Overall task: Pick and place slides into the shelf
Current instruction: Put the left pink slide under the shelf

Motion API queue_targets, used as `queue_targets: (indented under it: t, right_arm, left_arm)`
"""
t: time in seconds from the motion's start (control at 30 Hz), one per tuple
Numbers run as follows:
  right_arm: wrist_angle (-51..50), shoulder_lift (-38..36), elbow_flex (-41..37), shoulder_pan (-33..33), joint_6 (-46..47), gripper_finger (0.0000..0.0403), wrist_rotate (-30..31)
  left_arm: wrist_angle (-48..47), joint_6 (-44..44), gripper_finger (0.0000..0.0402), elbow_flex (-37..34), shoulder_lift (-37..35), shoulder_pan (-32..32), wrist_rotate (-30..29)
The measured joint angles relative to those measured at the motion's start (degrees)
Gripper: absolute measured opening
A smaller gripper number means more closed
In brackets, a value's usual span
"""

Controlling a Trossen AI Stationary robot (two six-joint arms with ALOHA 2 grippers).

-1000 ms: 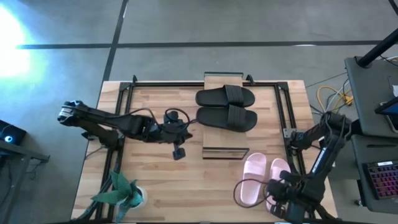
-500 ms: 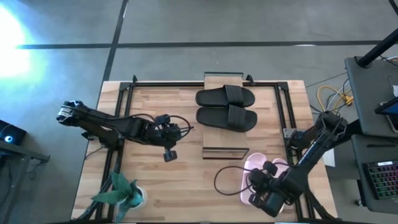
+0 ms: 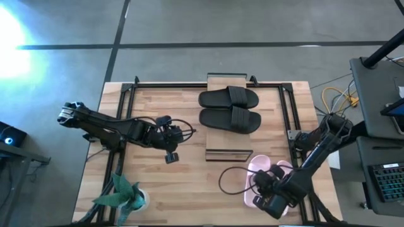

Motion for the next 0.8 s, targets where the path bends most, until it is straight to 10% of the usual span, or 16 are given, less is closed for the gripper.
queue_targets:
  t: [0.3, 0.8]
  right_arm:
    - [-1.12, 0.02, -2.37, -0.63, -7.46, 0.0145, 1.76]
    - [-9.92, 0.04, -2.02, 0.34, -17.6, 0.0155, 3.04]
  left_arm:
    - [-1.8, -0.37, 0.0, -0.3, 0.0, 0.0, -1.35]
    - [-4.49, -4.03, 0.0, -4.79, 0.02, -0.3, -2.52]
